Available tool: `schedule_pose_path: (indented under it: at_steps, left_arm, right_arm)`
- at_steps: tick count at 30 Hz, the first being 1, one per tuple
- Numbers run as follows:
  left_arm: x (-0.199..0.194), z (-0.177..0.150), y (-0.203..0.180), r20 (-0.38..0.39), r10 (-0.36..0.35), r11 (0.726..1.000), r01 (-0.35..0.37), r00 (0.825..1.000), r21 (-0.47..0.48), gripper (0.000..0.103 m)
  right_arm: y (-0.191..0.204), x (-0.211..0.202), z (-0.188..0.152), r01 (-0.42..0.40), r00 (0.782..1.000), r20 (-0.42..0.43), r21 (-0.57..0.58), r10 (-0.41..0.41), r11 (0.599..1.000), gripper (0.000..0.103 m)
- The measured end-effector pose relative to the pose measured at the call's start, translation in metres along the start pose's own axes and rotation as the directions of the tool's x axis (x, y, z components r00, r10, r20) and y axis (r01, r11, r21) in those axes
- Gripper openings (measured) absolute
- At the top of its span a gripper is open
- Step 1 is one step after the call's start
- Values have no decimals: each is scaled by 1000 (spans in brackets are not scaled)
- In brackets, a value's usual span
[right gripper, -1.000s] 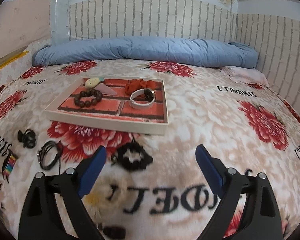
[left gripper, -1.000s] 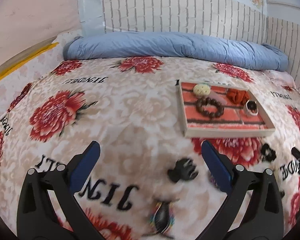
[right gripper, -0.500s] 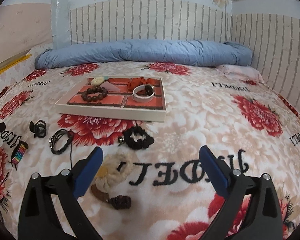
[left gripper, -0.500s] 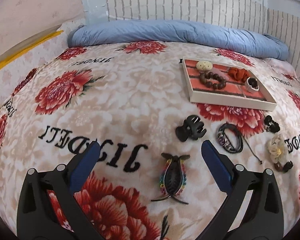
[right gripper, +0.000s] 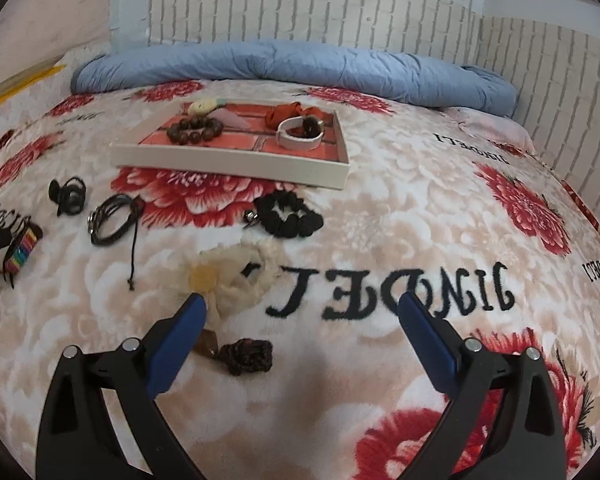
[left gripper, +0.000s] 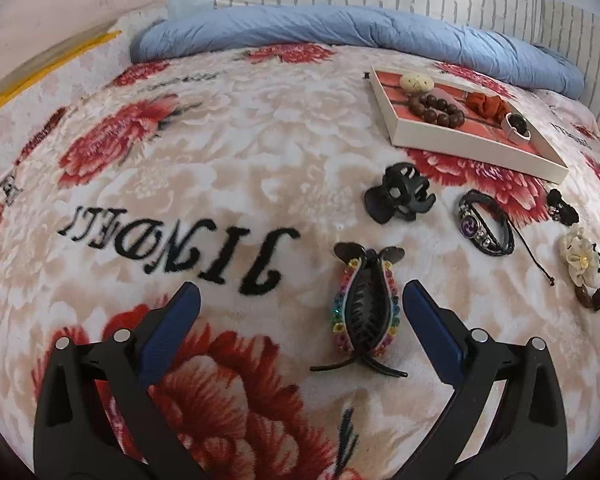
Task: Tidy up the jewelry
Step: 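Grasp the rainbow-bead claw clip with the left tool while the right tool grasps the cream flower scrunchie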
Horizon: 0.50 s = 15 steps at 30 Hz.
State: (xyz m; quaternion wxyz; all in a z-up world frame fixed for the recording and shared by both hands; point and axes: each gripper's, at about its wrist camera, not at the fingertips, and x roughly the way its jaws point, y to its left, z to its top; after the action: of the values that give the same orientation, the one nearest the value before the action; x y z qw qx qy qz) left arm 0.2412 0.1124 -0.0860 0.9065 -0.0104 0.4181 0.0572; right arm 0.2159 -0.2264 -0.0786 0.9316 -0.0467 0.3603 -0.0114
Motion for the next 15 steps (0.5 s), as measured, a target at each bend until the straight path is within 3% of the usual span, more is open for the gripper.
schedule_pose_path:
  at_steps: [8, 11, 15]
  left_arm:
    - [15, -1, -15, -33, -6, 1000, 7, 999, 26, 98]
    - [18, -1, -19, -38, -7, 999, 8, 999, 35, 98]
    - [22, -2, -18, -50, -6, 1000, 8, 999, 30, 98]
  right_arm:
    - [3, 10, -5, -13, 999, -38, -7, 13, 1000, 92]
    - [2, 15, -8, -30, 998, -61, 5, 31, 1000, 81]
    - [2, 22, -11, -37, 995, -90, 18, 38, 999, 77]
